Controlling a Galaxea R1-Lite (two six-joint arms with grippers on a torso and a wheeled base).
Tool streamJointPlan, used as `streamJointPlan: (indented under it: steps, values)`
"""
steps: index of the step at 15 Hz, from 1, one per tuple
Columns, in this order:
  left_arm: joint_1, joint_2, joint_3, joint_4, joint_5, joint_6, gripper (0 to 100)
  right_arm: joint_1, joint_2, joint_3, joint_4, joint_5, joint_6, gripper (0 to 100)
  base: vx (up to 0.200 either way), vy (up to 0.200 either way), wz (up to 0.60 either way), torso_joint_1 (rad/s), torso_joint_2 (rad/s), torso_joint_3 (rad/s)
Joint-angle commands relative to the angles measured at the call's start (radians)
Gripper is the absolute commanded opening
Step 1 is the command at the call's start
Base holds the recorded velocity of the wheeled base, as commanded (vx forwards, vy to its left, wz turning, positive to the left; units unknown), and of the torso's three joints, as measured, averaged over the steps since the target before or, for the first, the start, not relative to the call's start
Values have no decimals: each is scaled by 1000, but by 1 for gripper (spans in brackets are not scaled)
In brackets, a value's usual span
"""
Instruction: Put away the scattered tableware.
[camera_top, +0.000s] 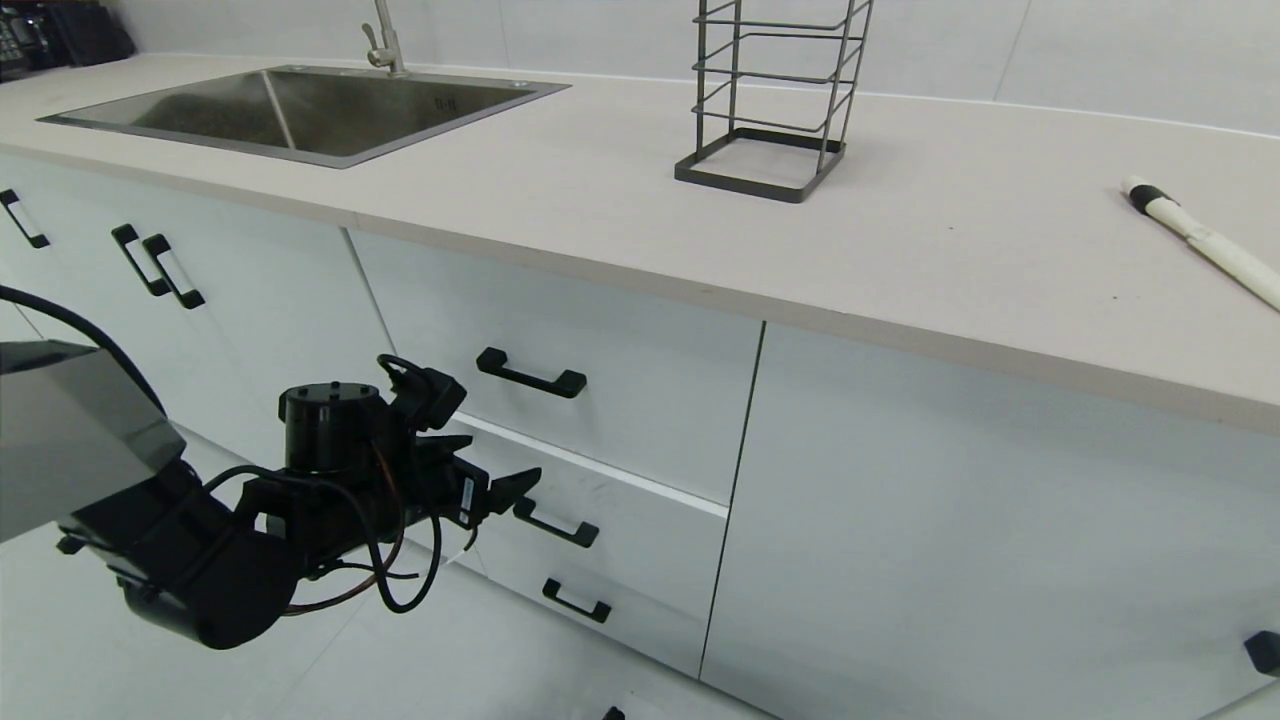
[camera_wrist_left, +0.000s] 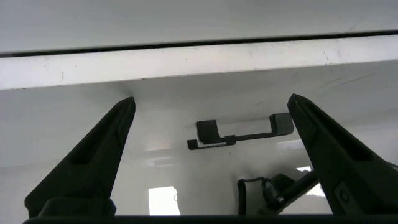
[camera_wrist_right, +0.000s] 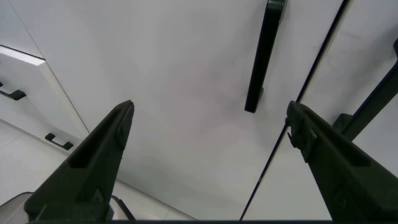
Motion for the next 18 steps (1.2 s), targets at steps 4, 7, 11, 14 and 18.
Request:
streamJointPlan:
  steps: [4, 7, 11, 14, 18]
  values:
    - [6, 9, -24, -13, 0, -7, 100, 0, 1, 0, 0, 1, 0, 100, 0, 0, 0, 0, 0, 0]
    - [6, -5, 0, -18, 0, -6, 100, 0, 1, 0, 0, 1, 0, 100, 0, 0, 0, 0, 0, 0]
    - [23, -285, 236, -74, -1, -6, 100, 0, 1, 0, 0, 1, 0, 100, 0, 0, 0, 0, 0, 0]
    - [97, -632, 371, -65, 0, 8, 100, 0, 1, 0, 0, 1, 0, 100, 0, 0, 0, 0, 0, 0]
    - [275, -1141, 542, -22, -4, 42, 100, 0, 1, 0, 0, 1, 0, 100, 0, 0, 0, 0, 0, 0]
